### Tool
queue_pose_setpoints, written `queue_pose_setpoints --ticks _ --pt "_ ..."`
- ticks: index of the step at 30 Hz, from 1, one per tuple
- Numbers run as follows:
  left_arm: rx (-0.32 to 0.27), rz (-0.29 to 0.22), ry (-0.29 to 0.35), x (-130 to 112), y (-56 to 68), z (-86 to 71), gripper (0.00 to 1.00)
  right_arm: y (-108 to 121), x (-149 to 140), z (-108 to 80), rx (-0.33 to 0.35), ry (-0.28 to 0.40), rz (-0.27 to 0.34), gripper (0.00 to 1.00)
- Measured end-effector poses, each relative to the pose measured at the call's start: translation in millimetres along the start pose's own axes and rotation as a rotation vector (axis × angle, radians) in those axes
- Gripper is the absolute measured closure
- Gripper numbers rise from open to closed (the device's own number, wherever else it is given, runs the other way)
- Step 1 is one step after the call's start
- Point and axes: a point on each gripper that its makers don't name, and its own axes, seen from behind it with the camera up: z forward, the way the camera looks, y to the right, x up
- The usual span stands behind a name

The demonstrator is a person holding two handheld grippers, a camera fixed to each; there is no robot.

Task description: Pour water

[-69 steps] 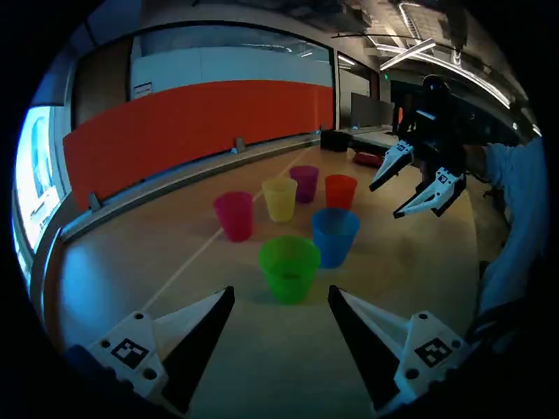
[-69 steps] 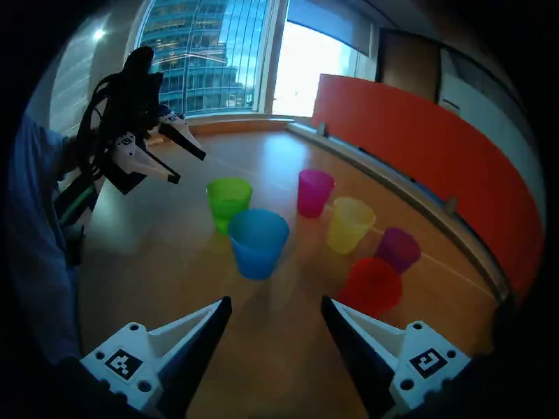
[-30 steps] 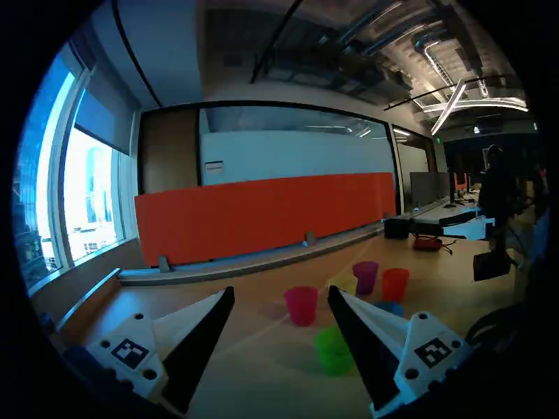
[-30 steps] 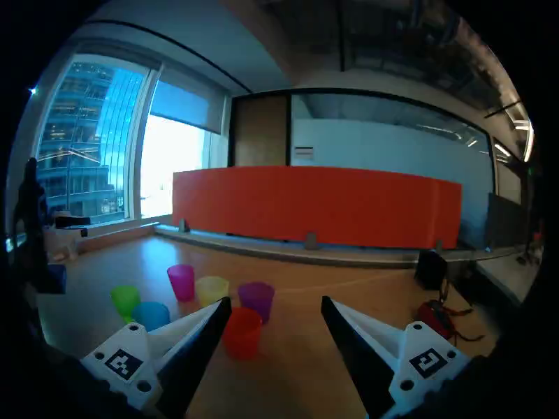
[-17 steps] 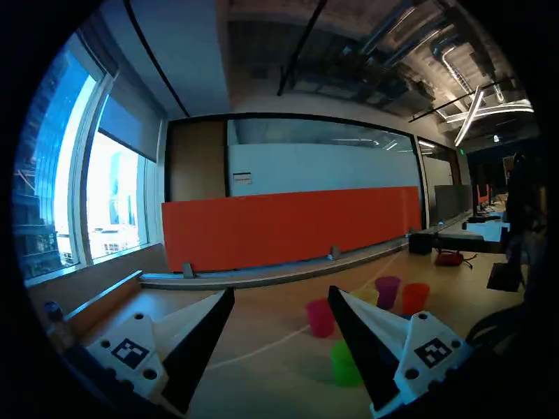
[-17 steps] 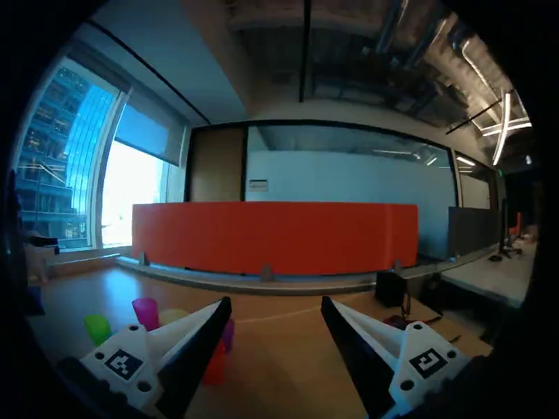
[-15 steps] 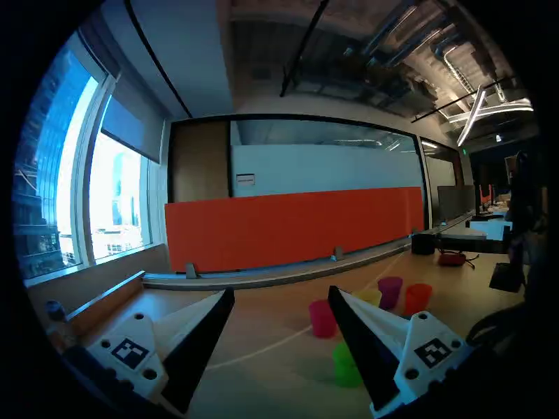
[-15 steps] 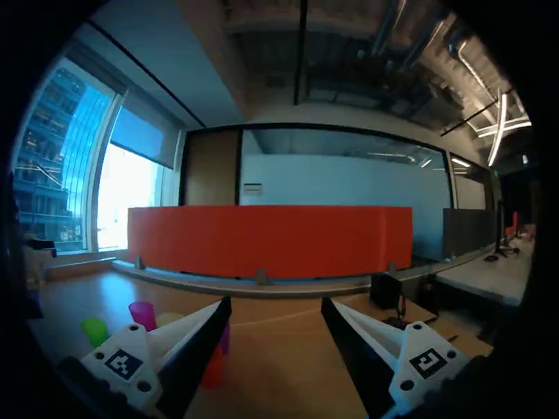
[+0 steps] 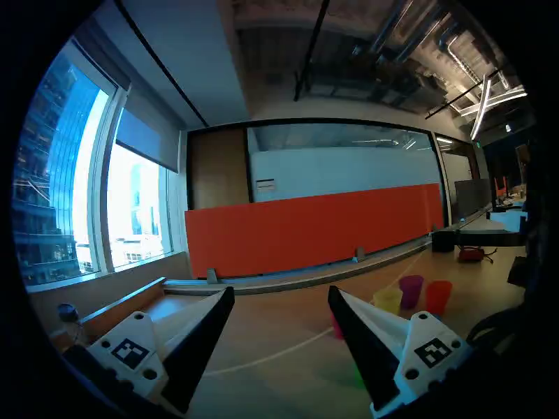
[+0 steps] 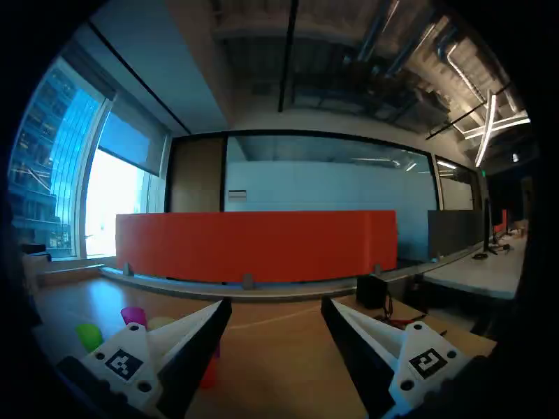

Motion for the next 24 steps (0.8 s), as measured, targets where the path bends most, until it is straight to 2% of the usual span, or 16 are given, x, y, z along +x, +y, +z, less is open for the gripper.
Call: queue_pose_setpoints --ticks 8,24 --pt "0.046 -0.012 -0.002 -19.0 -10.5 -0.4 0.0 -2.5 -2.9 -0.8 -0.02 -0.008 0.002 0.01" --pt "0.07 -0.041 -0.015 -56.8 -6.1 5.3 0.0 -8.6 -2.4 -7.2 -0.029 -0.016 0.01 0.01"
